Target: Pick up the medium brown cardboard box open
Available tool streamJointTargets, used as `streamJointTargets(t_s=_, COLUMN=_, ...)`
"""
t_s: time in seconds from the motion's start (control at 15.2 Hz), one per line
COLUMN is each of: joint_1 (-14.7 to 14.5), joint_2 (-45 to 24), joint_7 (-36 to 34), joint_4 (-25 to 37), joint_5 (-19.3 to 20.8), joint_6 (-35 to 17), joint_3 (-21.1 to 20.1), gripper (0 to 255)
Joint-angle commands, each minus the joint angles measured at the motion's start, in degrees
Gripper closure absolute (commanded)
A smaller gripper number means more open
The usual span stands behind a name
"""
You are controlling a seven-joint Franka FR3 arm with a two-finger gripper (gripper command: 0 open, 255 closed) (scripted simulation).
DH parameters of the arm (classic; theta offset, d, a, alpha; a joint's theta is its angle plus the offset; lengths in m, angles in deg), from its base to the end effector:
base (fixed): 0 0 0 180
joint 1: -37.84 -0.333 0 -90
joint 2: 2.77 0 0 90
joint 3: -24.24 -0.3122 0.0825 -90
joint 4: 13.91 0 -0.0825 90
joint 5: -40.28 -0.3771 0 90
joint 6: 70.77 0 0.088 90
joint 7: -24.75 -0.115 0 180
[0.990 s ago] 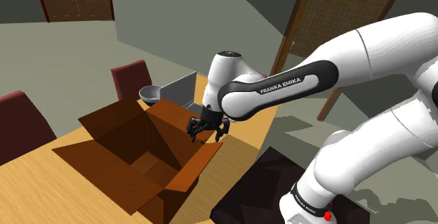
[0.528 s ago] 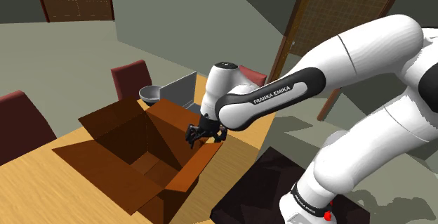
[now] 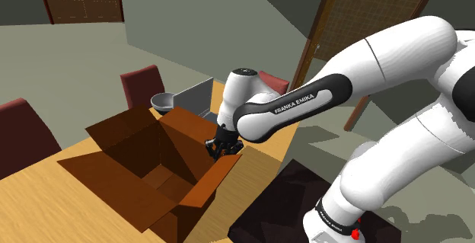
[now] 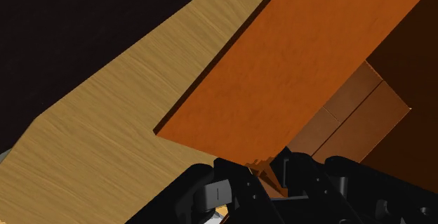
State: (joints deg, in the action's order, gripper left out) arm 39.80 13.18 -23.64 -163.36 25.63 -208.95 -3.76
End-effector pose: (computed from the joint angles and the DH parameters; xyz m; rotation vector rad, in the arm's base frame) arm 0.3803 0.1818 0.3354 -2.9354 0.8898 -0.0338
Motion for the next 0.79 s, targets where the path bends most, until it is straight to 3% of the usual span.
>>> streamJointTargets(t_s=0.0, joint_1=0.1, joint_2=-0.1, joint_7=0.0, joint_4=0.0, joint_5=0.0, joint_6=-0.1, joint_3=0.0, gripper=255)
streamJointTargets(t_s=0.73, joint_1=-0.4, joint_2=5.1, joint_7=0.5, joint_4=3.3, joint_5=-0.5, joint_6=8.4, joint_3=1.6, gripper=255)
